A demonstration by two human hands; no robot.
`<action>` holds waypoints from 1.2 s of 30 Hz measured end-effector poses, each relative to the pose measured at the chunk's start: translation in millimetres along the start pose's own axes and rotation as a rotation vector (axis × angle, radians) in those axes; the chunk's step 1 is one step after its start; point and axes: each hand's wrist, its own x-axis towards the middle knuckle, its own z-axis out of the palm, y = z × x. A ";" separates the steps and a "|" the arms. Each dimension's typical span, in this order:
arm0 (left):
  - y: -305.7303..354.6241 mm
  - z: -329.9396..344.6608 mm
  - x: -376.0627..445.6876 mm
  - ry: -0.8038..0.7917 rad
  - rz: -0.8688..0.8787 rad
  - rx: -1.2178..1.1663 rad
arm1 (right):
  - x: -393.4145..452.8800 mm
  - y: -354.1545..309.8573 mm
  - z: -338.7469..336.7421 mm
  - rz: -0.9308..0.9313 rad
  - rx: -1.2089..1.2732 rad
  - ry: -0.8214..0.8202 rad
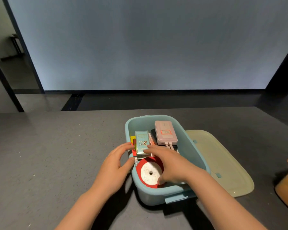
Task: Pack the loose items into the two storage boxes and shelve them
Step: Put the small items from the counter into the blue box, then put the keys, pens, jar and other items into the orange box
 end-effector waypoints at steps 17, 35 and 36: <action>61.2 28.4 -23.5 -0.346 0.418 0.019 | -152.4 -43.8 14.6 0.529 0.115 0.672; 218.9 206.5 -243.1 -0.982 0.808 -0.242 | -509.4 -98.8 103.4 1.379 0.180 1.035; 229.2 217.8 -255.6 -0.994 0.798 -0.256 | -526.6 -95.5 105.9 1.395 0.169 1.031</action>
